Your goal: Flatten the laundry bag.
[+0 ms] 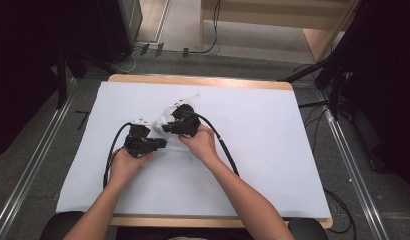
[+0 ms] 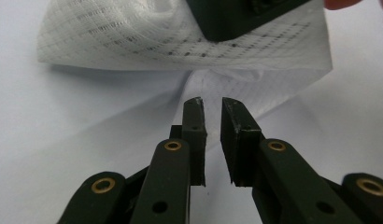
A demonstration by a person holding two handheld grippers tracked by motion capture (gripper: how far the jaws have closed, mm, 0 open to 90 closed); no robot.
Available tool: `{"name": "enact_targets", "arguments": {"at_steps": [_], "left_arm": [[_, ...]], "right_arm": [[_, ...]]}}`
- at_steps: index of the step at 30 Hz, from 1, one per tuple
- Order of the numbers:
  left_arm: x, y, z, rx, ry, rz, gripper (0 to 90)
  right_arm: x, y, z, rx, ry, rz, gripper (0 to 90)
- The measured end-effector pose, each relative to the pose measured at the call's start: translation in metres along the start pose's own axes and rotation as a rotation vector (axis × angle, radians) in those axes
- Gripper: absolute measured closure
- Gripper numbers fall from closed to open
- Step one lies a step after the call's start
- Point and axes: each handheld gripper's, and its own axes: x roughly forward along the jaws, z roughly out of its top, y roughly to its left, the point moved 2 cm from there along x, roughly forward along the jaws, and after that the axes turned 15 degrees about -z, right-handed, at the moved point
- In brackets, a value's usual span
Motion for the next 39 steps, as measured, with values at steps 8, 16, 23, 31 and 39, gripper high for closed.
{"name": "enact_targets", "arguments": {"at_steps": [8,16,23,31,39], "left_arm": [[0.008,0.003,-0.001,-0.001,0.029,-0.006,81.6],[0.008,0.004,-0.001,-0.001,0.03,0.008,85.9],[0.008,0.004,-0.002,-0.012,0.026,0.014,90.0],[0.008,0.004,-0.002,-0.011,0.03,0.014,90.0],[0.008,0.004,-0.002,-0.003,0.035,0.012,90.0]], "right_arm": [[-0.009,-0.008,-0.007,0.016,-0.021,-0.022,84.7],[-0.028,-0.022,-0.015,0.04,-0.05,-0.06,84.6],[-0.042,-0.039,-0.025,0.067,-0.054,-0.091,84.7],[-0.061,-0.056,-0.038,0.08,-0.063,-0.127,84.7],[-0.078,-0.071,-0.055,0.107,-0.06,-0.151,84.8]]}}
